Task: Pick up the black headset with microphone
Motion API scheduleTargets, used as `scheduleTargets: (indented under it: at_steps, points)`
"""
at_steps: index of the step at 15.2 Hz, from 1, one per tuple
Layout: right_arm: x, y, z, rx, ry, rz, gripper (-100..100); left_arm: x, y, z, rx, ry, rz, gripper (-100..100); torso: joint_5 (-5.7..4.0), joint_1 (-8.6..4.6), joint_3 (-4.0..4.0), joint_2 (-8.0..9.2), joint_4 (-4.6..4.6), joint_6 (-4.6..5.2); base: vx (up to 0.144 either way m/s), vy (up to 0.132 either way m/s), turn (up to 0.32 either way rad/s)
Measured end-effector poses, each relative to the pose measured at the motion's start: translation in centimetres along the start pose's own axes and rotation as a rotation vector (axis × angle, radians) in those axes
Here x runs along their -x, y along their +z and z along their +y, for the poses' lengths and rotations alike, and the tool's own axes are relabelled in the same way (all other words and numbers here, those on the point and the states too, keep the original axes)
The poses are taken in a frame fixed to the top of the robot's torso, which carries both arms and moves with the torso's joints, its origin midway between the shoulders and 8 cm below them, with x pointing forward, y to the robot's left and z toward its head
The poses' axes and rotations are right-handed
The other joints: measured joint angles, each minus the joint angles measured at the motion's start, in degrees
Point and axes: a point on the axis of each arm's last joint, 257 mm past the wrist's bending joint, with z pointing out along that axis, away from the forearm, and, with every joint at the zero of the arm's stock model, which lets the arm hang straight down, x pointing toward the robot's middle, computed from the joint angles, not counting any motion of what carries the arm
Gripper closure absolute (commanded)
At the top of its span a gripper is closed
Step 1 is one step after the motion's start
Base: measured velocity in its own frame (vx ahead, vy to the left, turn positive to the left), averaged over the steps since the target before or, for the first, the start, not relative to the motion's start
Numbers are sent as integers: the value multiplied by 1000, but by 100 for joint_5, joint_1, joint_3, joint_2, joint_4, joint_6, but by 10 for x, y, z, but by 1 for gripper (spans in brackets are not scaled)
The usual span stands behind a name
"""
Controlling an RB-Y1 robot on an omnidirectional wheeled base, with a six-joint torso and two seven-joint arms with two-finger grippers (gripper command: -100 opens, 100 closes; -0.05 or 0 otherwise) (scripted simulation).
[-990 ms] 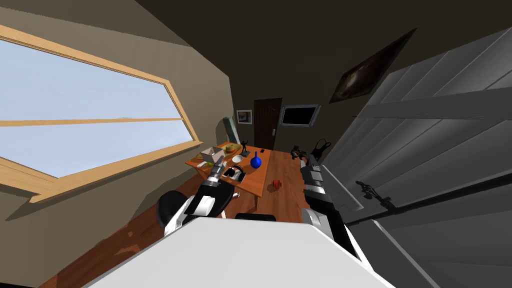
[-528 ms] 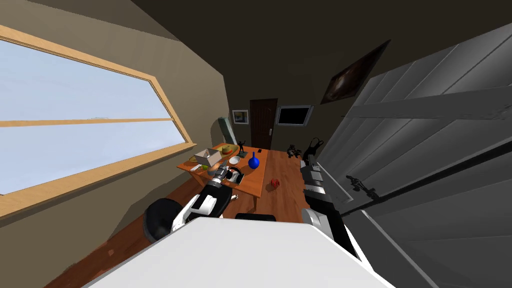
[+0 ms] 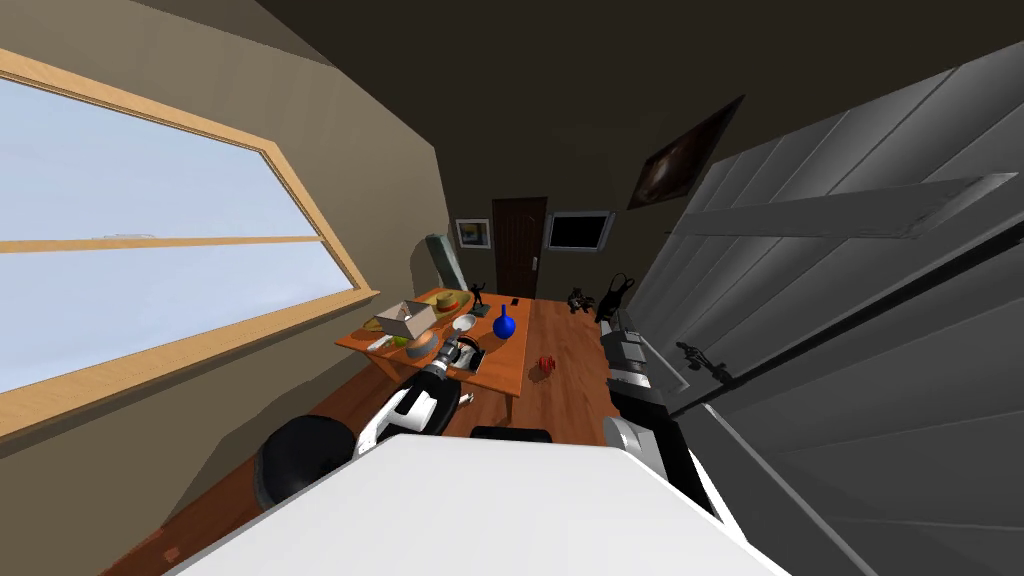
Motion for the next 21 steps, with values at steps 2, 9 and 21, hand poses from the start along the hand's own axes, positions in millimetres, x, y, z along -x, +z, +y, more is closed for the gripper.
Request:
scheduleTargets:
  at_steps: [2, 9, 21]
  points:
    - [0, 0, 0, 0, 0, 0, 0, -5, 0, 20, 46, 4, 11, -100, 0, 1, -1, -1, 0, -1, 17, 30, -133]
    - [0, 0, 0, 0, 0, 0, 0, -10, 3, 64, 161, 18, 34, -100, -1, -2, -1, -2, 0, -2, 14, 21, -78]
    - [0, 0, 0, 0, 0, 0, 0, -8, 2, 63, 173, 14, 37, -100, -9, -22, -4, -16, 8, 5, 16, -1, -6]
